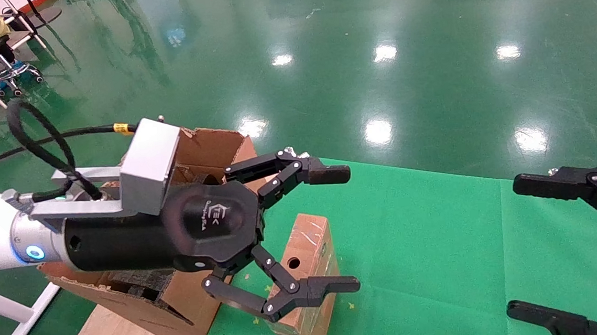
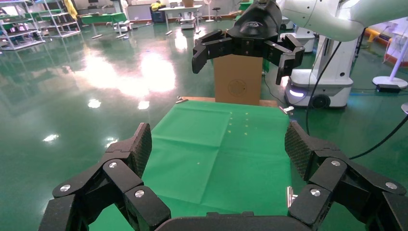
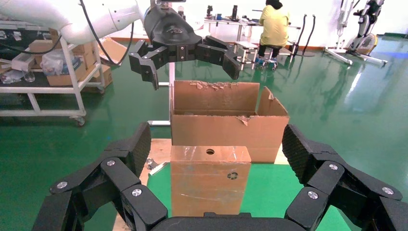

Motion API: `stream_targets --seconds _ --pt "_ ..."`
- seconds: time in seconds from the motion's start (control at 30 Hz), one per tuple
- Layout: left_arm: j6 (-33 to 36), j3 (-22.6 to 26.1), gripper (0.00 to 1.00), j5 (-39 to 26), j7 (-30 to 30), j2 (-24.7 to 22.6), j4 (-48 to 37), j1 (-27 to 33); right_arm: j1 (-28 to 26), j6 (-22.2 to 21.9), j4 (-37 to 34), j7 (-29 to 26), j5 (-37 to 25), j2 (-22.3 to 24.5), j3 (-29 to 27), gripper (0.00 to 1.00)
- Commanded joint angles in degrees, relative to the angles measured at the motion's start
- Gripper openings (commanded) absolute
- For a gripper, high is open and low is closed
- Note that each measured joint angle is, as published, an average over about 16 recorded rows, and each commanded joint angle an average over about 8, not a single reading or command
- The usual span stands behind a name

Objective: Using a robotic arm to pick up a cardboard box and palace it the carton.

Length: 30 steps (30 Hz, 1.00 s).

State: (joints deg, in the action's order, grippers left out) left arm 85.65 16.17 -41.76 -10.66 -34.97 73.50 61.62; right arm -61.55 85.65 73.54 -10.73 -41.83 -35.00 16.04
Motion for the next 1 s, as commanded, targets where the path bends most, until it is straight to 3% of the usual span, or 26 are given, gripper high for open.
stream_targets --seconds 0.03,0.33,0.37,0.6,0.63,0.8,1.0 --pt "0.0 0.0 1.0 0.0 0.0 0.0 0.0 0.0 0.0 0.0 0.0 0.0 0.0 0.0 0.0 1.0" --pt "0.0 0.0 1.0 0.0 0.0 0.0 0.0 0.0 0.0 0.0 0.0 0.0 0.0 0.0 0.0 1.0" --pt "0.0 0.0 1.0 0.0 0.0 0.0 0.0 0.0 0.0 0.0 0.0 0.0 0.0 0.0 0.0 0.93" --pt "0.0 0.0 1.0 0.0 0.0 0.0 0.0 0.0 0.0 0.0 0.0 0.0 0.0 0.0 0.0 0.05" --pt "0.0 0.0 1.0 0.0 -0.1 0.0 0.0 0.0 0.0 0.0 0.0 0.0 0.0 0.0 0.0 0.0" --pt "0.3 1.2 1.0 -1.5 -2.7 0.7 0.2 0.9 0.0 0.0 0.0 0.0 0.0 0.0 0.0 0.0" --pt "0.3 5.3 1.0 -8.5 -11.4 1.9 1.4 6.0 0.0 0.0 0.0 0.0 0.0 0.0 0.0 0.0"
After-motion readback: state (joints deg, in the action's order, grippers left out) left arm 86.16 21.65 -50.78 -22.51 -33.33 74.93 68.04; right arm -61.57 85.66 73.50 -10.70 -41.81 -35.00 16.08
